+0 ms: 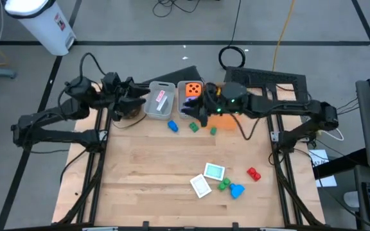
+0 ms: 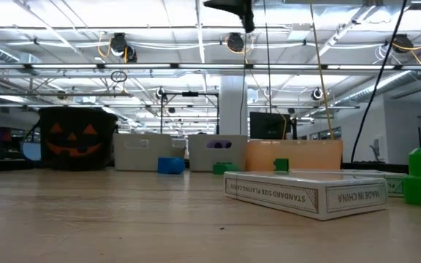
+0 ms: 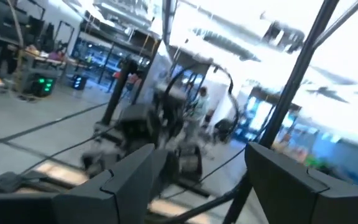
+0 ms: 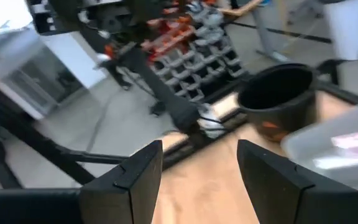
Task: Pick & Place Toys
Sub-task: Put the red game piece into the orange bin
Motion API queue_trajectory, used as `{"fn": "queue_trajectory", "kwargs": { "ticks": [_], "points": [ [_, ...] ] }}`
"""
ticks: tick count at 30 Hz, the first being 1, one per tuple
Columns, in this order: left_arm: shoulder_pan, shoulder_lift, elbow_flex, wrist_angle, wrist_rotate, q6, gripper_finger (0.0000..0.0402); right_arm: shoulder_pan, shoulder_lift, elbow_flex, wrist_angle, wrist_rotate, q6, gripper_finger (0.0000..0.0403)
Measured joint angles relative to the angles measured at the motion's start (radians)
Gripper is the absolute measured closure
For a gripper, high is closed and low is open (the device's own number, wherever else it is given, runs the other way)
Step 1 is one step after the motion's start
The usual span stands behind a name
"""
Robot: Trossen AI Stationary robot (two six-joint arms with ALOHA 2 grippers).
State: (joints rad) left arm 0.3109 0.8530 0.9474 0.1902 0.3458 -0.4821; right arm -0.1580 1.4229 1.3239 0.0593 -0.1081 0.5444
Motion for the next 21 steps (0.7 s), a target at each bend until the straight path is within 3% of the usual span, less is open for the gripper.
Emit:
{"fn": "queue_trajectory", "kwargs": {
  "ticks": [6, 11, 16, 21],
  "points": [
    [-0.019, 0.045, 0.0, 0.008, 0.082, -0.008, 0.0147, 0.044, 0.065, 0.0, 0.105, -0.135, 0.028, 0.0204],
    [-0.061, 0.067, 0.0, -0.078, 0.067, 0.026, 0.0147, 0.097, 0.024, 0.0, -0.034, -0.179, 0.038, 0.0204],
    [-0.105, 0.118, 0.0, -0.129, -0.005, 0.042, 0.0147, 0.182, -0.049, 0.001, -0.311, -0.118, -0.028, 0.0204],
    [-0.15, 0.175, 0.0, -0.158, -0.041, 0.016, 0.0147, 0.275, -0.109, 0.001, -0.738, -0.025, -0.111, 0.0204]
  ]
}}
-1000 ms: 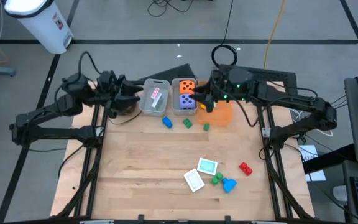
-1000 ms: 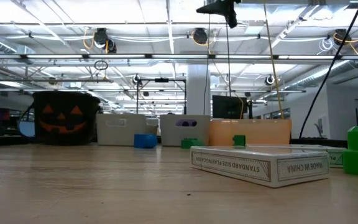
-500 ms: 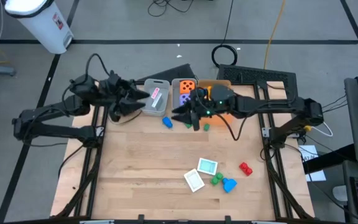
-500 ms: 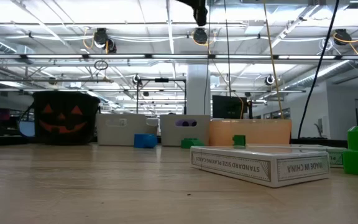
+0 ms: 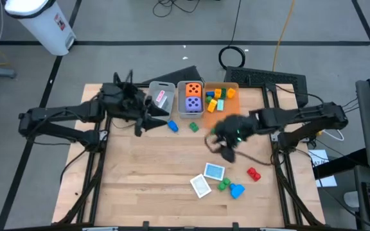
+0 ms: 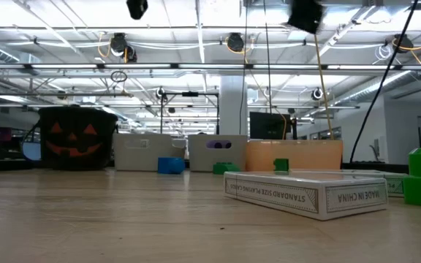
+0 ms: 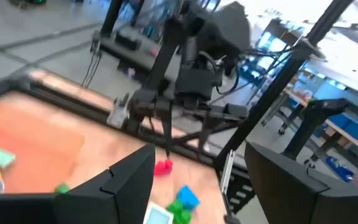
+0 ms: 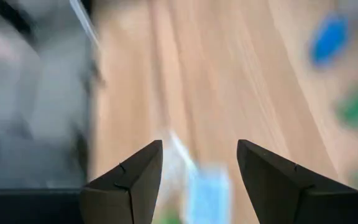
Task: Pick & Place Toys
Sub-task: Put the red game piece into the orange bin
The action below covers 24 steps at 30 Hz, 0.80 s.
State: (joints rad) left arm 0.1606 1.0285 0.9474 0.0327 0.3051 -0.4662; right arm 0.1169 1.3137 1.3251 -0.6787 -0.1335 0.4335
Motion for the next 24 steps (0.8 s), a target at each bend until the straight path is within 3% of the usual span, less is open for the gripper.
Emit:
{"fn": "queue_trajectory", "kwargs": {
  "ticks": [4, 10, 16, 24],
  "points": [
    [-0.045, 0.051, 0.0, 0.003, -0.068, -0.019, 0.0147, 0.092, -0.025, 0.0, -0.338, 0.03, 0.024, 0.0204],
    [-0.081, 0.115, 0.0, 0.07, -0.107, -0.051, 0.0147, 0.262, -0.055, -0.001, -0.682, 0.176, 0.291, 0.0204],
    [-0.084, 0.155, 0.0, 0.142, -0.113, -0.067, 0.0147, 0.45, -0.08, -0.017, -0.709, 0.351, 0.586, 0.0204],
    [-0.083, 0.161, 0.0, 0.16, -0.115, -0.068, 0.0147, 0.59, -0.084, -0.198, -0.568, 0.288, 0.821, 0.0204]
  ]
}}
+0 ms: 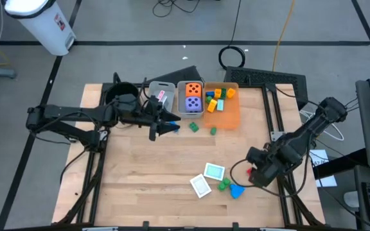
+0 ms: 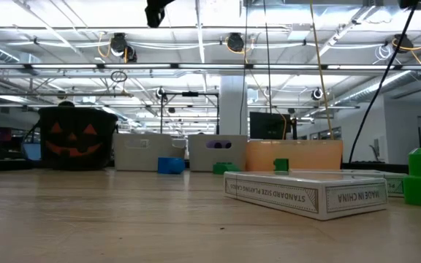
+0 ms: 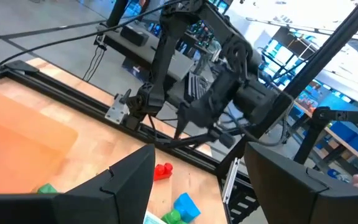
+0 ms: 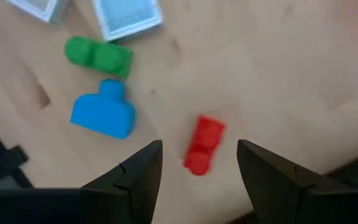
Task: Pick & Place Toys
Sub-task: Put the red game piece into the orange bin
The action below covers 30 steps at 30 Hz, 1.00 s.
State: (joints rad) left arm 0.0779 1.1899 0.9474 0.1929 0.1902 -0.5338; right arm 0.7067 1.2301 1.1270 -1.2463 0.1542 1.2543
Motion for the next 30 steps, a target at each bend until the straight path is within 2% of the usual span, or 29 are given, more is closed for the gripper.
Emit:
{"fn": "queue_trajectory", "kwargs": {
  "ticks": [3, 13, 19, 30],
  "points": [
    [0.0, 0.0, 0.0, 0.0, 0.001, -0.011, 0.0147, 0.011, 0.001, -0.07, 0.066, -0.003, 0.053, 0.0204],
    [0.0, 0.0, 0.0, -0.008, 0.019, -0.022, 0.0147, 0.009, 0.0, -0.292, 0.283, -0.106, 0.13, 0.0204],
    [0.0, 0.0, 0.0, -0.009, 0.02, -0.026, 0.0147, 0.009, 0.0, -0.376, 0.386, -0.159, 0.152, 0.0204],
    [0.0, 0.0, 0.0, -0.022, 0.02, -0.026, 0.0147, -0.008, -0.003, -0.472, 0.556, -0.158, 0.189, 0.0204]
  ]
}}
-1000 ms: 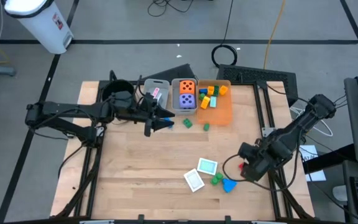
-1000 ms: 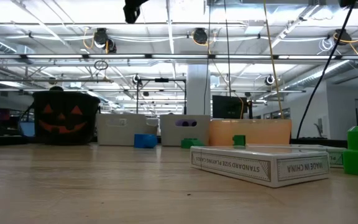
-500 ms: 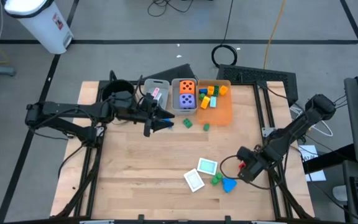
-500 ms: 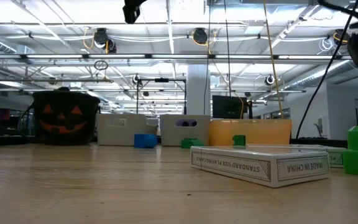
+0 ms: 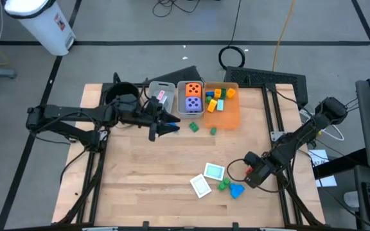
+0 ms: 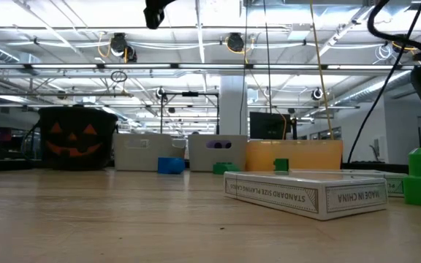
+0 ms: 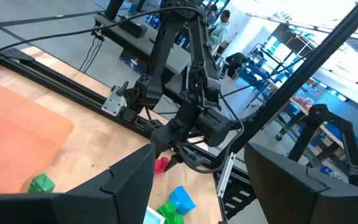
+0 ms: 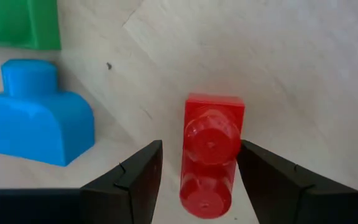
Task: Pick & Place Toys
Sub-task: Put the red game piece into the orange bin
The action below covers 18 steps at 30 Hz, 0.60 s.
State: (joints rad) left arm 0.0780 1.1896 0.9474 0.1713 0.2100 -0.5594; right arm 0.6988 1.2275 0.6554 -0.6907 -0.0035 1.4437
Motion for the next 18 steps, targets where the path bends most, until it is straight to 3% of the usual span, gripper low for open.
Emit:
{"fn": "queue_trajectory", "kwargs": {
  "ticks": [10, 18],
  "points": [
    [0.0, 0.0, 0.0, -0.023, -0.002, 0.004, 0.0147, -0.06, 0.003, -0.045, 0.01, -0.003, 0.007, 0.021],
    [0.001, 0.0, 0.0, -0.023, -0.002, 0.007, 0.0147, -0.092, 0.003, -0.053, 0.017, -0.06, -0.065, 0.0284]
  ]
}}
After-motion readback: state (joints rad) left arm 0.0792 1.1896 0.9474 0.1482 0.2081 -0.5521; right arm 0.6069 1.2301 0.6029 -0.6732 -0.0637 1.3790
